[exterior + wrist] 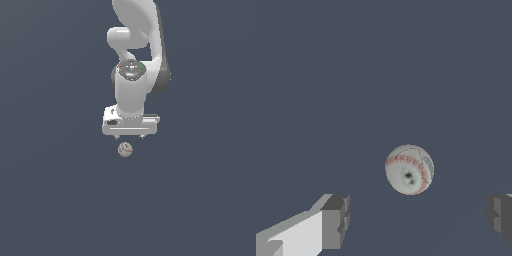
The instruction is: Pick up the object and move it to a goal position.
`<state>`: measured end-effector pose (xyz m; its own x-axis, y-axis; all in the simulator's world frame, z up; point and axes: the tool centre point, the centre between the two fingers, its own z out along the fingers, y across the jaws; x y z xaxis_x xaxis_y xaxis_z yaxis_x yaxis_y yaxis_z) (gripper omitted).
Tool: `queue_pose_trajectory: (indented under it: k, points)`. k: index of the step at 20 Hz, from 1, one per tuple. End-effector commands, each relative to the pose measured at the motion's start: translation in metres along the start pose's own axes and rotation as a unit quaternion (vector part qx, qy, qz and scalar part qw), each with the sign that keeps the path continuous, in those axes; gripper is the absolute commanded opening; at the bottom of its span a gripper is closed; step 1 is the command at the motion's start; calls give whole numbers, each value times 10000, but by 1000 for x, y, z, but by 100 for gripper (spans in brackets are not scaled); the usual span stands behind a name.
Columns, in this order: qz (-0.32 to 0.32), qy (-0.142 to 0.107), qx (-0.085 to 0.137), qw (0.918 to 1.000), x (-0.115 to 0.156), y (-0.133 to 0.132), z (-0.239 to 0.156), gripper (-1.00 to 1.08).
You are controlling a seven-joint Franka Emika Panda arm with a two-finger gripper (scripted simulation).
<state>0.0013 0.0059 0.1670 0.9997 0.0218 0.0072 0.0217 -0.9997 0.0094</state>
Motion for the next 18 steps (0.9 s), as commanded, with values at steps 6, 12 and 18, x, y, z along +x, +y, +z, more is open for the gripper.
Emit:
queue_pose_trajectory:
  k: [6,12,18]
  points:
    - [2,115,-58,9999,8,3,-8,100]
    - [10,239,-121,9996,16,6,-19,100]
    - [-32,183,-87,9998,11,8,-2,100]
